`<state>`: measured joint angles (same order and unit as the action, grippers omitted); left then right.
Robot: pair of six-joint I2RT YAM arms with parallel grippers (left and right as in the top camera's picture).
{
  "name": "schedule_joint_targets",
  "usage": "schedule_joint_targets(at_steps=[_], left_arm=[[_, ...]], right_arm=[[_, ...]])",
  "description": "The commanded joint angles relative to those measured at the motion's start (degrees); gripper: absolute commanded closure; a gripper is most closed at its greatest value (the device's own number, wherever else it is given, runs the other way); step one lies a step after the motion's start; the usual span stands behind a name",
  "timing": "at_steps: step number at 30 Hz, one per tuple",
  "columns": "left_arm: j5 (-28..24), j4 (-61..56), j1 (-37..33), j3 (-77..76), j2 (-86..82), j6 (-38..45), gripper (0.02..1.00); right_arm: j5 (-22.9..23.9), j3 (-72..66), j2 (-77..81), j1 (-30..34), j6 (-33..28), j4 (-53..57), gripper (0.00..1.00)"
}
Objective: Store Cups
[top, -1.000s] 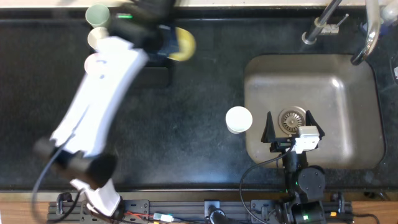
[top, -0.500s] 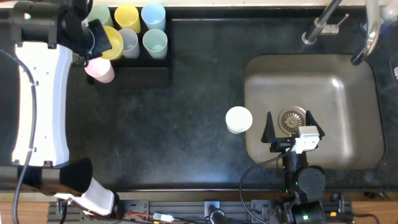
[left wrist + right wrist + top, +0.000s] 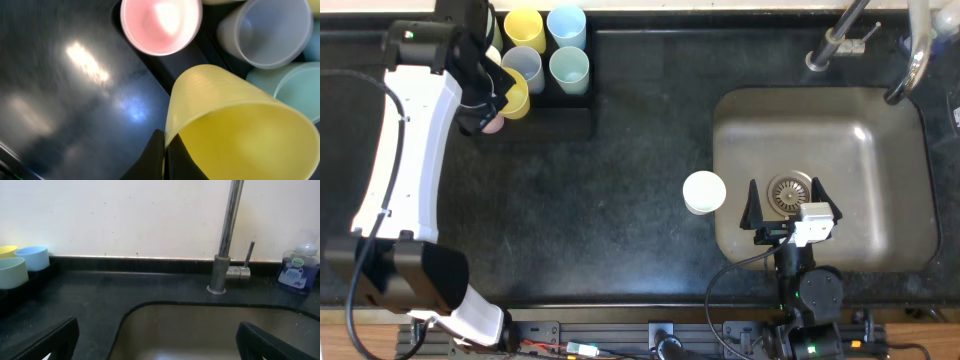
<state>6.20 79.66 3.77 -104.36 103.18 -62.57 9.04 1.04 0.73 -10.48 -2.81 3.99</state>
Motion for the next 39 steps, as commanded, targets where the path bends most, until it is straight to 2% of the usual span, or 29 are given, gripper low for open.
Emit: schedule_joint_targets(at_steps=[1, 12, 39], left_arm=[[-1.57, -0.72, 0.79, 2.03, -0.17, -20.22, 0.982], [-2.45, -3.37, 1.57, 2.14, 1.90, -27.76, 0.982], [-2.27, -5.95, 1.55, 2.40, 12.72, -29.44, 0.982]], right_arm=[[0.20, -0.76, -0.50, 0.39, 0.00, -0.39, 0.001], [0.20, -0.76, -0.50, 0.39, 0.00, -0.39, 0.005], [0.20, -0.76, -0.50, 0.39, 0.00, -0.39, 0.005]])
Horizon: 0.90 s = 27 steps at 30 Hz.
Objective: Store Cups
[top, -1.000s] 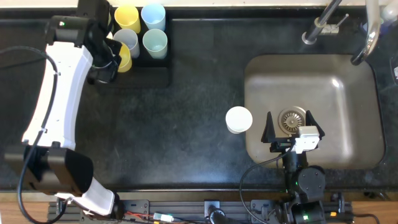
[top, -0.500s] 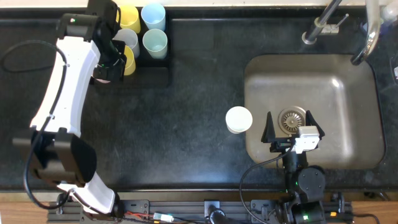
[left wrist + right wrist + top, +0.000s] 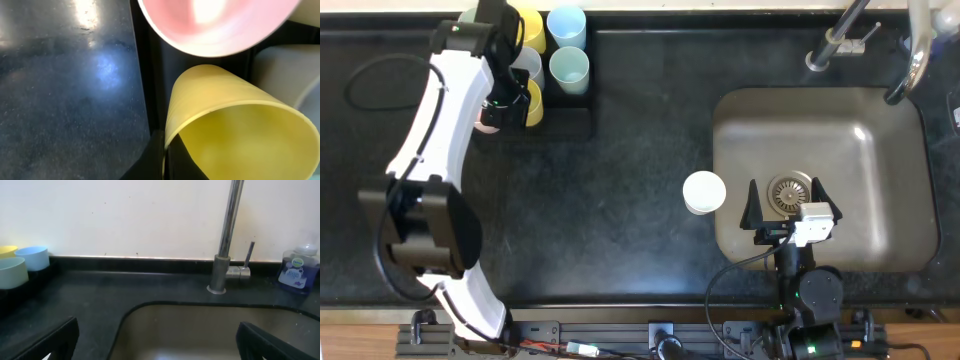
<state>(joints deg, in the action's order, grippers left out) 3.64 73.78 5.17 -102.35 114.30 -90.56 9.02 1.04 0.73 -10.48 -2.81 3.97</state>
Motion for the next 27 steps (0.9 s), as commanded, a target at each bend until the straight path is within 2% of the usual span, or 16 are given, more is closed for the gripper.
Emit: schedule_joint_targets(at_steps=[1, 14, 18, 21, 23, 24, 27], left_arm=[[0.33, -0.07, 0.15, 0.39, 1.84, -1.44, 0.982], [0.55, -1.16, 0.15, 0.39, 4.44, -1.44, 0.982], [0.52, -1.60, 0.15, 0.39, 4.44, -1.42, 0.928], [0.55, -1.53, 0.15, 0.39, 4.44, -1.40, 0.833], [0.52, -1.51, 0.15, 0.39, 4.28, -1.18, 0.687], [0.55, -1.46, 0.15, 0.39, 4.00, -1.14, 0.573], [1.68, -1.27, 0.15, 0.39, 2.38, -1.01, 0.443]], right_arm=[[0.22, -0.76, -0.50, 0.39, 0.00, -0.37, 0.005], [0.22, -0.76, -0.50, 0.39, 0.00, -0.37, 0.005], [0.22, -0.76, -0.50, 0.39, 0.00, -0.37, 0.003], [0.22, -0.76, -0.50, 0.39, 0.00, -0.37, 0.003], [0.22, -0.76, -0.50, 0.39, 0.00, -0.37, 0.003], [0.22, -0.76, -0.50, 0.39, 0.00, -0.37, 0.003], [0.22, -0.76, -0.50, 0.39, 0.00, -0.39, 0.003]])
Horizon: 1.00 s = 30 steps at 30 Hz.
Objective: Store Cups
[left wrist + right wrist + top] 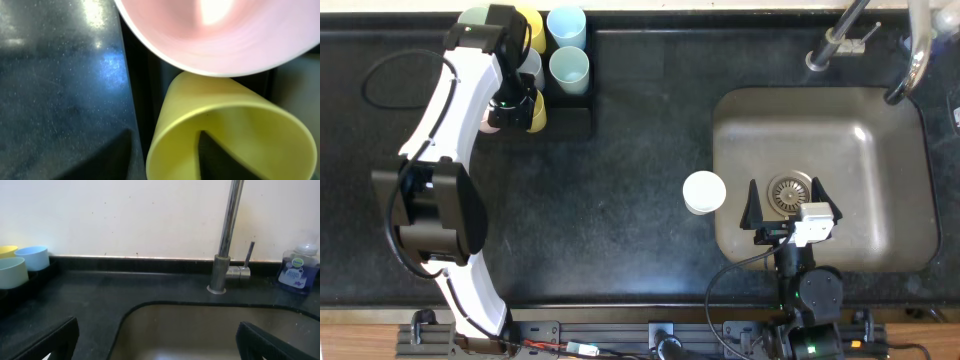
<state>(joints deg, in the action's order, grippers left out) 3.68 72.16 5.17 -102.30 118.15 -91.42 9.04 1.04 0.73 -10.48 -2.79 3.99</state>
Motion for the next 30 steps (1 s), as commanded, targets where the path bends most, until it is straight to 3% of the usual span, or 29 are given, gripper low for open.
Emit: schedule_joint_targets(at_steps=[1, 7, 13, 16, 17, 20, 23, 30], left_arm=[[2.27, 0.52, 0.15, 0.35, -2.21, -0.15, 0.419], [5.97, 2.01, 0.17, 0.35, -10.29, 0.17, 0.408], [7.61, -0.52, 0.35, 0.35, -22.99, 7.54, 0.402], [12.09, -8.13, 0.98, 0.74, -29.20, 19.65, 0.294], [12.98, -12.39, 1.03, 1.60, -31.19, 25.86, 0.215], [11.32, -30.93, 0.87, 8.57, -38.56, 47.67, 0.104], [7.45, -46.99, 0.85, 19.02, -46.21, 62.64, 0.051], [5.33, -70.69, 0.28, 47.76, -66.10, 72.96, 0.018]], right_arm=[[0.20, -0.76, -0.50, 0.39, -0.02, -0.39, 0.005], [0.20, -0.76, -0.50, 0.39, -0.02, -0.39, 0.005], [0.20, -0.76, -0.50, 0.39, -0.02, -0.39, 0.003], [0.20, -0.76, -0.50, 0.39, -0.02, -0.39, 0.003], [0.20, -0.76, -0.50, 0.39, -0.02, -0.39, 0.003], [0.20, -0.76, -0.50, 0.39, -0.02, -0.39, 0.003], [0.20, -0.76, -0.50, 0.39, -0.02, -0.39, 0.005], [0.20, -0.76, -0.50, 0.39, -0.02, -0.39, 0.003]])
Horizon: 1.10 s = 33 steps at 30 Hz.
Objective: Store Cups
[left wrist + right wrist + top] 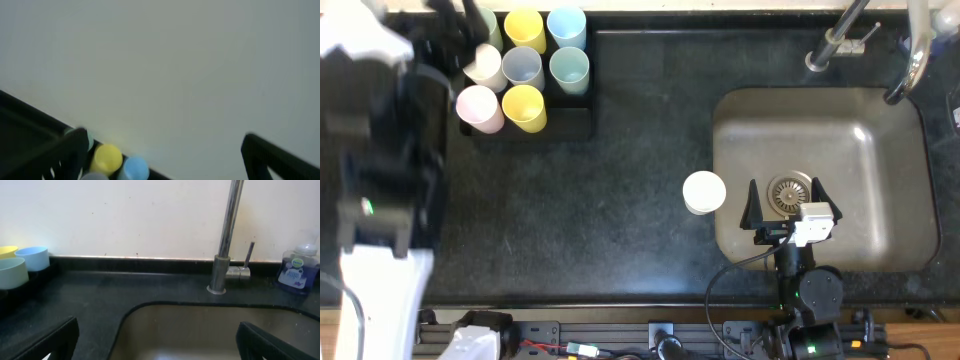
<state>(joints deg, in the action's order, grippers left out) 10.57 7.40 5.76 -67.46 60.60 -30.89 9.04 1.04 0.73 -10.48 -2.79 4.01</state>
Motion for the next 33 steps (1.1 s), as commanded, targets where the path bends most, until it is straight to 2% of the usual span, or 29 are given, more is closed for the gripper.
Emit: schedule_joint_targets(at_steps=[1, 14, 17, 22, 33], left_arm=[[-1.53, -7.82, -0.63, 17.14, -11.87, 13.20, 0.018], [-1.57, -9.75, -2.78, 53.16, -54.16, 13.31, 0.018], [-3.43, -11.30, -4.13, 58.58, -60.30, 13.31, 0.018], [-8.44, -15.21, -5.42, 64.59, -60.46, 13.33, 0.018], [-10.56, -7.61, -3.28, 67.04, -60.43, 12.41, 0.018]], right_arm=[[0.20, -0.76, -0.50, 0.39, -0.02, -0.42, 0.005], [0.20, -0.76, -0.50, 0.39, -0.02, -0.42, 0.003], [0.20, -0.76, -0.50, 0.39, -0.02, -0.42, 0.003], [0.20, -0.76, -0.50, 0.39, -0.02, -0.44, 0.005], [0.20, -0.76, -0.50, 0.39, -0.02, -0.42, 0.003]])
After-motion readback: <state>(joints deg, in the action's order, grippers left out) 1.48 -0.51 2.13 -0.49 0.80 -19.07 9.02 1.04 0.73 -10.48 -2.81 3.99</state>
